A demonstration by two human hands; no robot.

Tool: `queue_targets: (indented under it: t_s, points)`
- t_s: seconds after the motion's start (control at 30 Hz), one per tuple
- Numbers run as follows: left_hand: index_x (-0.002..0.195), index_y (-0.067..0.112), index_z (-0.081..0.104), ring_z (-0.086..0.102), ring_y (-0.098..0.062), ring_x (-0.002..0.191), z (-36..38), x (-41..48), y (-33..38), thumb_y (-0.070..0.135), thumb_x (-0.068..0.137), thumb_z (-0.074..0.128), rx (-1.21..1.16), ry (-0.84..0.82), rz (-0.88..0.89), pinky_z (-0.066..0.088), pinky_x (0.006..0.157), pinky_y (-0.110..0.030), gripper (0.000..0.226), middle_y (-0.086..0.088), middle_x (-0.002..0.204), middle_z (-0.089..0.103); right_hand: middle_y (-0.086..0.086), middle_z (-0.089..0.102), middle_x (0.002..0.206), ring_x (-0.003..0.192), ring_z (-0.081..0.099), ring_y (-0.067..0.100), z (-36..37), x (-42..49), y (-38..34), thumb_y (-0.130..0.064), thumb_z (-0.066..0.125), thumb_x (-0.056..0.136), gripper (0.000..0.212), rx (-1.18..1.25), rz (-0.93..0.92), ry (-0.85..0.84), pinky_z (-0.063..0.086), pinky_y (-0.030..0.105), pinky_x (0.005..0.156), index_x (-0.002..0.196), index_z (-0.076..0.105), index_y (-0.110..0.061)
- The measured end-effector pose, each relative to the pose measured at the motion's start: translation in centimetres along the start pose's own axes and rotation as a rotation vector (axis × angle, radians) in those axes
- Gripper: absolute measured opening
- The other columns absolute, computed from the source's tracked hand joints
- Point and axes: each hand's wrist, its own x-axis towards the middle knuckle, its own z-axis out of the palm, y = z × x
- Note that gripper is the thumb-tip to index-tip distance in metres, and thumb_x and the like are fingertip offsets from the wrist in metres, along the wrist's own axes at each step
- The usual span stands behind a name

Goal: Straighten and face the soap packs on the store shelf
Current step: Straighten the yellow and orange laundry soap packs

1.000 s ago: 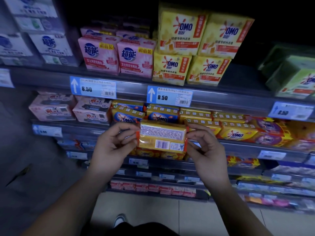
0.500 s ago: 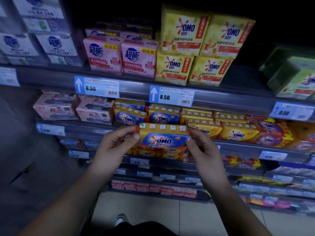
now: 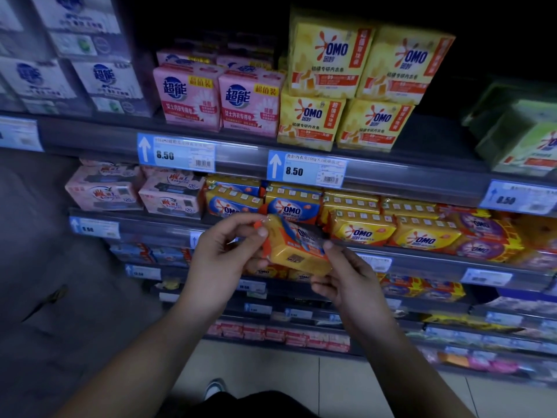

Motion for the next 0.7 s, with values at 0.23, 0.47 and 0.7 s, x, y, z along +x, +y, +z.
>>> queue_targets:
  t_s: [0.23,0.47,0.7]
  points:
    - [0.101,0.007,0.069,0.077,-0.017,0.085,0.0,0.4,-0.5,0.005,0.099,0.059,-0.074,0.057,-0.132,0.061,0.073,-0.024,0.011,-0.007,0.094,0.076,0.008,0.065,0.058,0.043,0.052,0.012,-0.2,-0.2,-0.7,-0.075,0.061,0.075,0.063,-0.226,-0.055,-0.022,0.039,0.021,0.039,0.093,0.070,-0.016]
    - [0.080,0.026,0.075,0.074,-0.007,0.080,-0.2,0.9,-0.9,0.002,0.097,0.061,-0.004,0.081,-0.086,0.059,0.068,-0.019,0.033,0.007,0.082,0.075,0.005,0.069,0.066,0.051,0.060,0.013,-0.3,0.5,-1.0,-0.047,0.070,0.089,0.036,-0.218,-0.063,0.009,0.044,0.023,0.044,0.112,0.062,-0.020]
    - [0.113,0.035,0.077,0.064,0.001,0.111,0.8,1.7,-1.2,0.017,0.092,0.073,0.156,0.103,-0.042,0.052,0.089,-0.014,0.029,0.004,0.124,0.065,-0.007,0.079,0.106,0.094,0.076,0.007,-0.3,1.9,0.3,-0.014,0.068,0.097,0.025,-0.314,-0.227,0.011,0.061,0.028,0.076,0.108,0.055,-0.033]
